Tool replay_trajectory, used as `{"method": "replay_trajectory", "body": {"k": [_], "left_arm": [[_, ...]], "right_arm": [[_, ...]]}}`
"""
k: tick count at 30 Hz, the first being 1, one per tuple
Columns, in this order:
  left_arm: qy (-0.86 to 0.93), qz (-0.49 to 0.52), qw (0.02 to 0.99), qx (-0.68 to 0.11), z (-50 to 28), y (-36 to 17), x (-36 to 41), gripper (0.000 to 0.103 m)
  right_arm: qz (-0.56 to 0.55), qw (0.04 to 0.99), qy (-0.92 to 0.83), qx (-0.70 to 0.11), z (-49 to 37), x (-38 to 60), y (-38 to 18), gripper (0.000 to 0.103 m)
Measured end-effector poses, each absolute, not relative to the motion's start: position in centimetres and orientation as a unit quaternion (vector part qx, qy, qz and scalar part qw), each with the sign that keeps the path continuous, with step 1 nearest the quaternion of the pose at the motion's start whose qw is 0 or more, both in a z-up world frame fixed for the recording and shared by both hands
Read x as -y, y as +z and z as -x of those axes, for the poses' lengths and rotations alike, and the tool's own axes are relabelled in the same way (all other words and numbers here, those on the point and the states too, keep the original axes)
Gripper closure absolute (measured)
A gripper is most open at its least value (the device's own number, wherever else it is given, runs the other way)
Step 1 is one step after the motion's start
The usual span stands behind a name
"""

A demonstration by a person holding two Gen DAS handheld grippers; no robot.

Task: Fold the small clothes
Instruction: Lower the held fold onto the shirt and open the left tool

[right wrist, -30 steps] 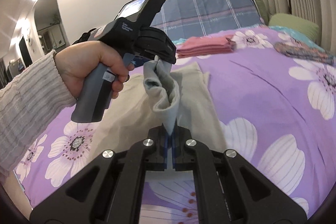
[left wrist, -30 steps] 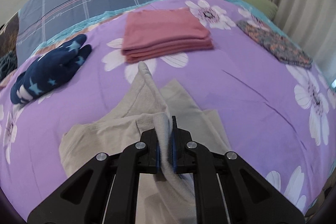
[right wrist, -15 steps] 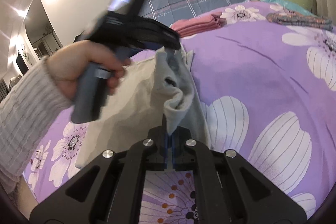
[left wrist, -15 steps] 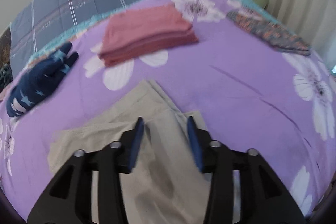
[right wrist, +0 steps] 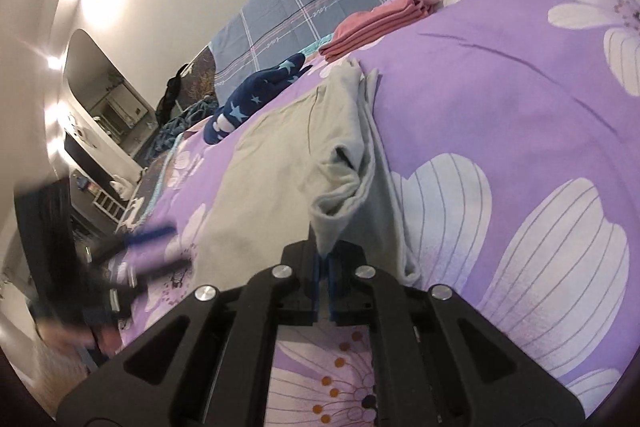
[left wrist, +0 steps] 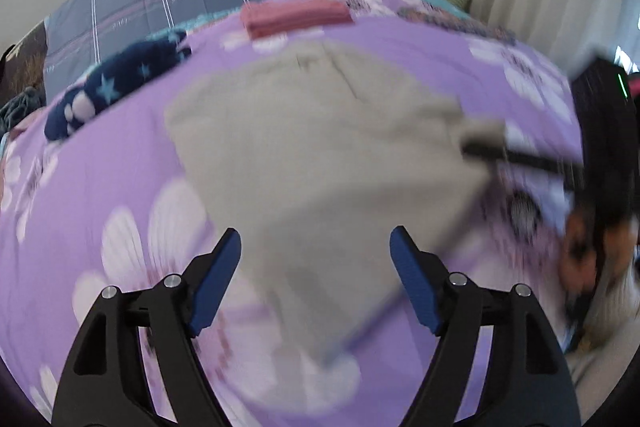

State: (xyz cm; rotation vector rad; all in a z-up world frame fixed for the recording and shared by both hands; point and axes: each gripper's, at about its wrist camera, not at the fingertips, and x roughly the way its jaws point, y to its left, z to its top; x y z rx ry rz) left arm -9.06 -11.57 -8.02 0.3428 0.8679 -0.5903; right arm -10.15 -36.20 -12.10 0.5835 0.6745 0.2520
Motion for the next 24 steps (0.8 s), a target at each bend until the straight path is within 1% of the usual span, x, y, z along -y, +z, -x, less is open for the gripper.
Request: {"method": "replay_trajectory", "body": {"k": [1,2,3,5,8,10,11,13,14,16,17,18,19,21,24], "left_arm": [[-0.277,-0.178,0.850,-0.410,10.0,-8.6,11.5,0.026],[-0.277,-0.188,0.849,-0.408,10.6,-9.1,11.4,0.026],[-0.276,-0.198,0.849,-0.405,11.2,-9.6,11.2,0.026],[-0.273,-0.206,0.849,-0.404,11.8,-10.4,11.0,0.026],[-0.266,-0.198,0.853,-0.402,11.6,-10.9,10.7,0.026],[-0.270,-0.181,0.857,-0.400,11.3,-10.9,10.4,0.026],[-0.271,-0.177,0.859,-0.397,11.2,-10.8,10.3,0.026],[-0.271,-0.178,0.859,-0.395,11.2,-10.9,10.4,0.026],[-0.272,-0.180,0.859,-0.394,11.2,-11.0,10.4,0.026],[-0.274,-0.180,0.859,-0.394,11.3,-11.2,10.3,0.026],[-0.272,-0.179,0.859,-0.395,11.3,-11.3,10.3,0.026],[-0.271,-0.178,0.860,-0.395,11.3,-11.3,10.2,0.025],[-0.269,-0.176,0.860,-0.396,11.4,-11.4,10.2,0.025],[-0.269,-0.169,0.862,-0.395,11.3,-11.3,10.0,0.025],[-0.264,-0.170,0.864,-0.394,11.5,-11.4,9.8,0.025]], "right_arm": [[-0.286,0.891,0.124,-0.328,10.1,36.3,-12.1,0.094],[-0.294,0.887,0.129,-0.333,9.9,36.5,-12.2,0.088],[-0.297,0.884,0.130,-0.337,9.9,36.6,-12.2,0.080],[-0.295,0.882,0.128,-0.344,9.7,36.7,-12.2,0.073],[-0.275,0.885,0.124,-0.355,9.4,36.4,-11.8,0.062],[-0.262,0.888,0.123,-0.358,9.3,36.2,-11.4,0.054],[-0.256,0.888,0.128,-0.360,9.2,36.2,-11.2,0.048],[-0.258,0.884,0.149,-0.361,9.1,36.2,-10.9,0.048],[-0.256,0.882,0.161,-0.362,9.1,36.2,-10.7,0.048],[-0.246,0.886,0.158,-0.359,9.2,36.0,-10.1,0.057],[-0.246,0.887,0.159,-0.357,9.2,36.0,-9.9,0.071],[-0.249,0.886,0.160,-0.357,9.2,36.1,-9.8,0.081],[-0.251,0.885,0.161,-0.357,9.1,36.2,-9.7,0.086],[-0.250,0.887,0.155,-0.357,9.0,36.4,-9.5,0.093],[-0.261,0.885,0.142,-0.358,8.7,37.1,-9.3,0.095]]}}
